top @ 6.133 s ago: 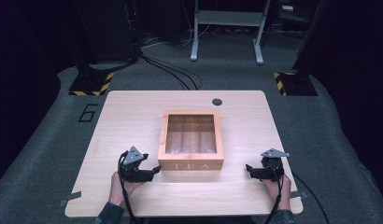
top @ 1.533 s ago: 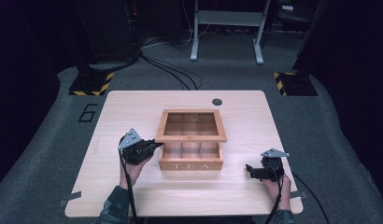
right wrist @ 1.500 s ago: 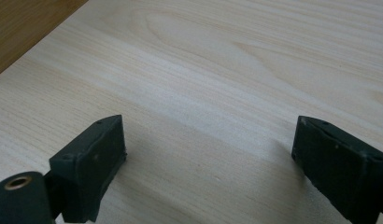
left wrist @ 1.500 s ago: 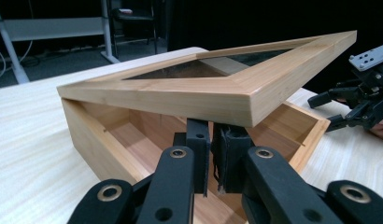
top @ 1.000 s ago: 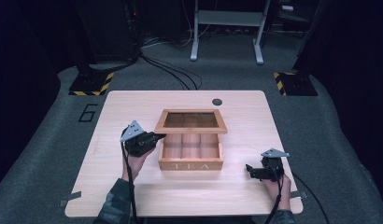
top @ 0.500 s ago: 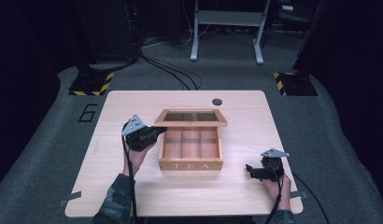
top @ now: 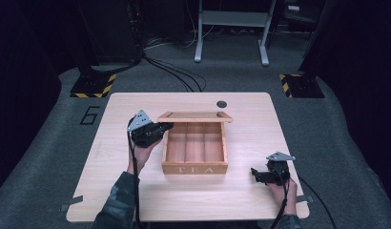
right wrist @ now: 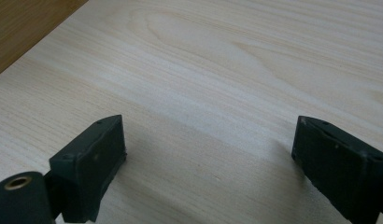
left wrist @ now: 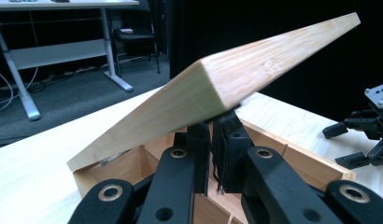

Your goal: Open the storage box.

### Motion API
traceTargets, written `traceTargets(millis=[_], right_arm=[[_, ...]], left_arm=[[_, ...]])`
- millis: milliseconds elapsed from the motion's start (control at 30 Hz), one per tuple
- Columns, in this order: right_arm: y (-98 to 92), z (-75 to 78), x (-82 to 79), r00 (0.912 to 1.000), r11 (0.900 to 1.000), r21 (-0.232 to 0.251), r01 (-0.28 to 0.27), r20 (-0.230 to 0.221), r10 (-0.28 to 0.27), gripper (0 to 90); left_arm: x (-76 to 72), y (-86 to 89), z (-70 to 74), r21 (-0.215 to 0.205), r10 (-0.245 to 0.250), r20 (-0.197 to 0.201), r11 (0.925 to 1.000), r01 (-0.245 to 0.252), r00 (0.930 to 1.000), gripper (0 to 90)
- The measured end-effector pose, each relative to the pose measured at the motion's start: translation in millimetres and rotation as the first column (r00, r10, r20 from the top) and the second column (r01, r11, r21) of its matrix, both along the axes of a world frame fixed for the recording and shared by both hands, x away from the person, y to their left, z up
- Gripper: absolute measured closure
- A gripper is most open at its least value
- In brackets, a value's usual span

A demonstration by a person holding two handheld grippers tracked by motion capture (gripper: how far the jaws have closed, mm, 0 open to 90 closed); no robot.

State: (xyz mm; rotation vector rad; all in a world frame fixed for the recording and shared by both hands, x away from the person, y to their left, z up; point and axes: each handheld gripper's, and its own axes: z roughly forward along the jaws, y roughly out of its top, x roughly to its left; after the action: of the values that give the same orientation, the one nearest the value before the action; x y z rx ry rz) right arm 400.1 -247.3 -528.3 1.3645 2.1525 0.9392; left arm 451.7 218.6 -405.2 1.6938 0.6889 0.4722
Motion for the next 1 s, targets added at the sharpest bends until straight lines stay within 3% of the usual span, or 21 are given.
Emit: traceTargets(millis=[1000], right_arm=[[-0.3,0.0,0.3,1.0,1.0,-0.003,-0.004,0.003,0.004,9.2]], left_arm=[[6.0,-0.6,7.0,0.013,0.005,0.002,0.9999,-0.005,1.0,85.6]])
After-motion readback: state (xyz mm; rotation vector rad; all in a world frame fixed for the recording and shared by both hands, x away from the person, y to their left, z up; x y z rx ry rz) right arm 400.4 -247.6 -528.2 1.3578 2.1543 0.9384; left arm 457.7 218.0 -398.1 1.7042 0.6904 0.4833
